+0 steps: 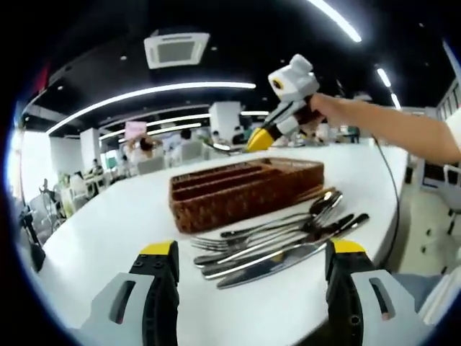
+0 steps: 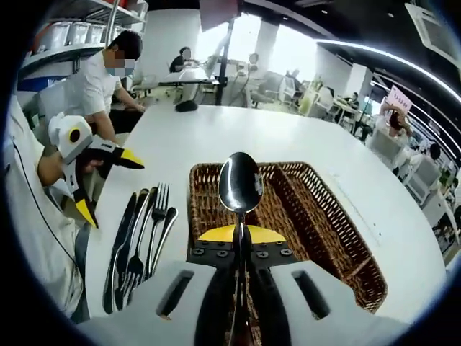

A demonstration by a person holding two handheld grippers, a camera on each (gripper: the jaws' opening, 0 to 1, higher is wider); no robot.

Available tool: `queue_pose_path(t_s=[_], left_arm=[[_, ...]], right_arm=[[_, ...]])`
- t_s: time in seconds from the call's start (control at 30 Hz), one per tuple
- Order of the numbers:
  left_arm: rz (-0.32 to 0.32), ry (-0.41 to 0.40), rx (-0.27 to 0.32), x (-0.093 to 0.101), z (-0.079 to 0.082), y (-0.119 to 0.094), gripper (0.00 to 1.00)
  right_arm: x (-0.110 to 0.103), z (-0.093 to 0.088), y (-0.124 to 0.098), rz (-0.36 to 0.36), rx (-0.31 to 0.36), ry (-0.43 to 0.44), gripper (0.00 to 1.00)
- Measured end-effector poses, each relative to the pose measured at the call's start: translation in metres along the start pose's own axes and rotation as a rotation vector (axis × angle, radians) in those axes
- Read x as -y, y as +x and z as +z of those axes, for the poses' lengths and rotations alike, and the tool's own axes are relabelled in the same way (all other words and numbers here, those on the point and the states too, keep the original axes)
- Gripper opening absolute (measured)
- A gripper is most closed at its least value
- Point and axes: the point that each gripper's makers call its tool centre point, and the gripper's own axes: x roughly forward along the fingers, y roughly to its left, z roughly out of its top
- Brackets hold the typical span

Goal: Arrange the knives, forks, and spoons in their matching storage slots by inserting each utensil handle-first until every utensil is classified and aligned in the correct compartment

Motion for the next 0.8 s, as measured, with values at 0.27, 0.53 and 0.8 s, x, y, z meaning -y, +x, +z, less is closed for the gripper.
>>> queue_pose_path(t_s=[0.27, 0.53, 0.8], left_arm=[[0.012, -0.021, 0.009, -0.003, 0.000, 0.003, 0.84], [0.023, -0.032, 0.010, -0.006, -0.001, 0.006, 0.84], [0.033, -0.046, 0.007, -0.012, -0.004, 0.012, 0.84]], right_arm=[[0.018, 0.002, 0.000, -0.004, -0.010, -0.003, 0.02], [0.037, -0.003, 0.008, 0.000, -0.022, 0.003, 0.03], [0.053, -0.012, 0.015, -0.001, -0.040, 0.007, 0.03]])
